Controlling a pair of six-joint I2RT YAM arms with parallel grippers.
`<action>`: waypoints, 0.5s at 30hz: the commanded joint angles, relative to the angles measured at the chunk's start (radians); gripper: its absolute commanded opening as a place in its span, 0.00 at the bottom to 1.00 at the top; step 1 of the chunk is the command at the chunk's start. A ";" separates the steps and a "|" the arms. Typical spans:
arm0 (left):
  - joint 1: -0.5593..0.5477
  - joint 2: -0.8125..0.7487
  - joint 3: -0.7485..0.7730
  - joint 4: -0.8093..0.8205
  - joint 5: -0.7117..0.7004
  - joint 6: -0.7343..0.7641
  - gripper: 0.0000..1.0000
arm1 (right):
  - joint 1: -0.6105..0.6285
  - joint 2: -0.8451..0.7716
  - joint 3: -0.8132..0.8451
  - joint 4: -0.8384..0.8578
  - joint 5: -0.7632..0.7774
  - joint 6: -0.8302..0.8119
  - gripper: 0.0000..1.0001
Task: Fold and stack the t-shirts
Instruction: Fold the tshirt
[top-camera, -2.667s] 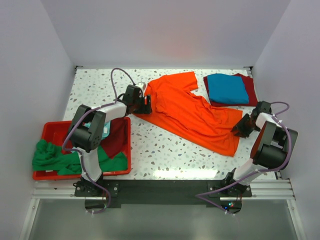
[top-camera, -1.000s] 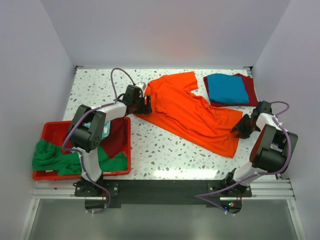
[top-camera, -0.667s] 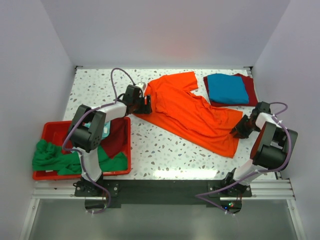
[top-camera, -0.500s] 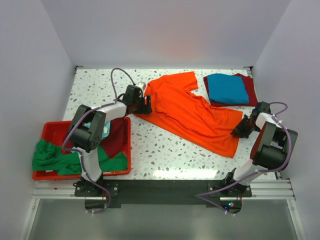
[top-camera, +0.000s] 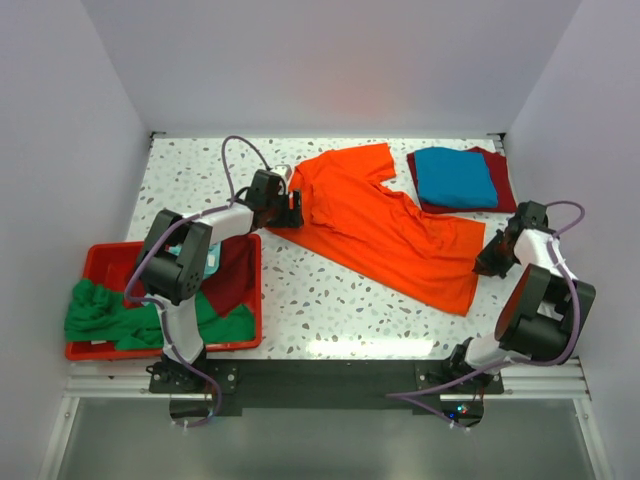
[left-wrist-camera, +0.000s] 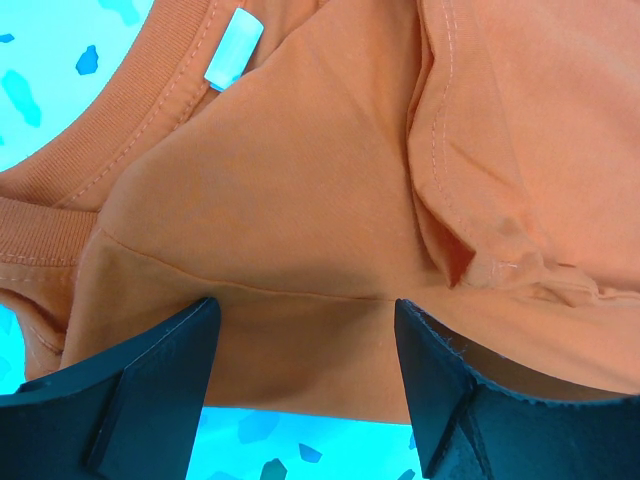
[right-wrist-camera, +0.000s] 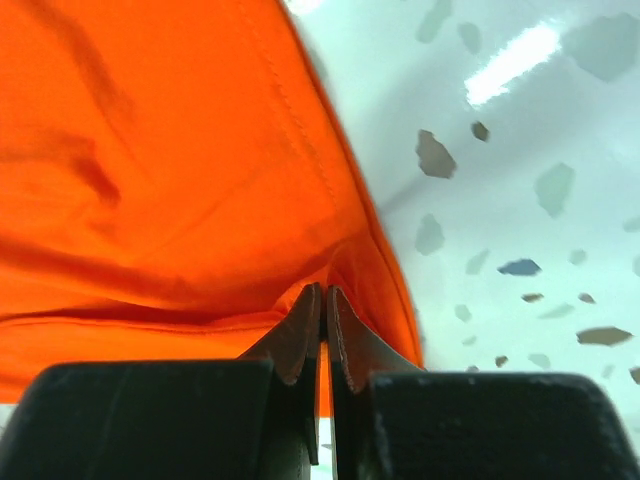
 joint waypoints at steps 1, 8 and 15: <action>0.005 0.007 -0.006 -0.093 -0.055 -0.019 0.76 | 0.004 -0.053 -0.010 -0.056 0.092 0.019 0.00; 0.005 -0.005 -0.017 -0.090 -0.064 -0.019 0.77 | 0.004 -0.046 -0.004 -0.099 0.150 0.025 0.00; 0.002 -0.014 -0.020 -0.078 -0.049 -0.010 0.77 | 0.004 0.005 0.013 -0.076 0.163 0.025 0.00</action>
